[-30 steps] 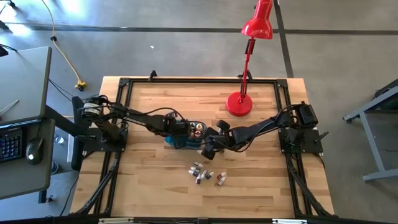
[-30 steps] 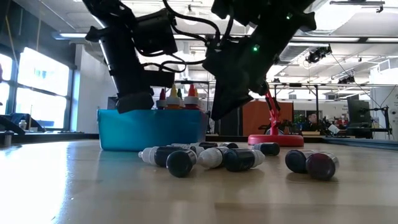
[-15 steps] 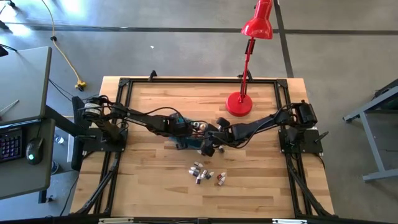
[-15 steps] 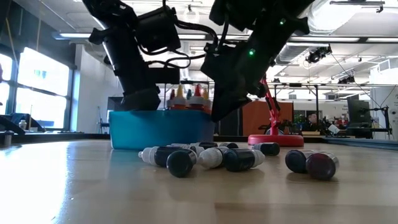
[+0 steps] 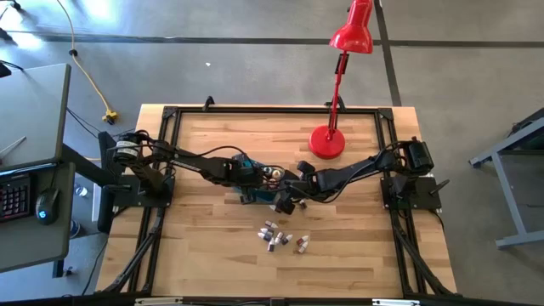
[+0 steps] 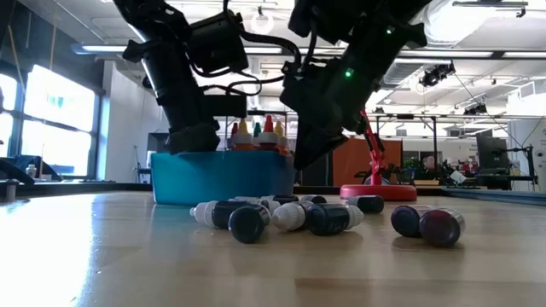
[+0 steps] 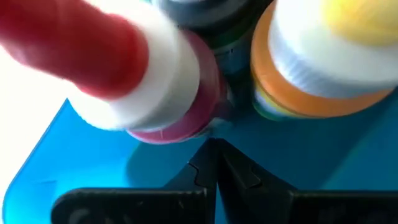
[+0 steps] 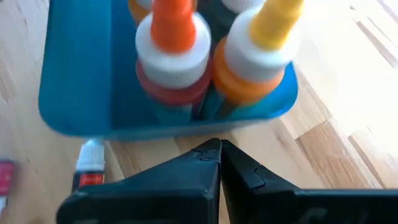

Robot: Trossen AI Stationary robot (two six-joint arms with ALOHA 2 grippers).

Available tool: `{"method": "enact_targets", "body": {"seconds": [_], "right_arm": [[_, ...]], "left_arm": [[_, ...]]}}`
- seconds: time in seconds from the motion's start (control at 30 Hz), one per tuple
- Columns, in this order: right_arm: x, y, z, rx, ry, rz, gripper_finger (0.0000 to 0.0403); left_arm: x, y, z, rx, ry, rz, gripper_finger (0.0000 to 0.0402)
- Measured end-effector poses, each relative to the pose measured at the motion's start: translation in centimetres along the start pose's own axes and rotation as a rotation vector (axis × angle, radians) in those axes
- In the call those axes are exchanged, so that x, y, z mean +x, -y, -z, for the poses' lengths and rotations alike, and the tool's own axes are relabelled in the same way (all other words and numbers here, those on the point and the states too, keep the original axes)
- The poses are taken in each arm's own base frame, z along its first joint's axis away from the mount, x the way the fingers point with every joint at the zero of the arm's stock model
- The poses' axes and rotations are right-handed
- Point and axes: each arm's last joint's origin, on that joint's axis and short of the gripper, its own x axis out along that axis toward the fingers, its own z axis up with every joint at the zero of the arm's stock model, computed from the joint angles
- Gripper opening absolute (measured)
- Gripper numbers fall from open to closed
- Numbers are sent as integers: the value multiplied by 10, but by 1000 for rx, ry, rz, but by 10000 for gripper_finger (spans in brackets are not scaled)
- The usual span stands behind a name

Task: Pick & Place food coloring
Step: Put the large red food coloring into the blue bin, then put the small green food coloring into the blue bin

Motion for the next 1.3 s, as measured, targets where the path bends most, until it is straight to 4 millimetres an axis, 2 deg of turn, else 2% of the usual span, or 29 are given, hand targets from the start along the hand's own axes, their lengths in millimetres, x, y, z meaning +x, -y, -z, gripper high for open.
{"method": "enact_targets", "body": {"seconds": [0.13, 0.23, 0.47, 0.63, 0.8, 0.93, 1.07, 1.3], "right_arm": [[-5, -6, 5, -26, -12, -10, 0], [-16, -12, 6, -42, 3, -23, 0], [-55, -19, 0, -93, 94, -62, 0], [-71, -25, 2, -159, 97, -132, 0], [-74, -32, 11, -199, -8, -285, 0], [-76, -33, 18, -159, -76, -289, 8], [-76, -29, 24, -171, -149, -263, 37], [-70, -10, 31, -35, -285, -98, 107]], "left_arm": [[-1, -2, 5, -24, -42, -61, 0], [-11, -2, 8, -33, -54, -89, 0], [-45, 9, 7, -24, 22, -41, 0], [-70, 17, 8, -28, 107, -28, 0], [-98, 27, 10, -62, 203, 23, 0], [-114, 35, 13, -70, 252, 75, 0], [-118, 40, 15, -76, 263, 91, 1], [-114, 42, 14, -144, 244, 123, 1]]}}
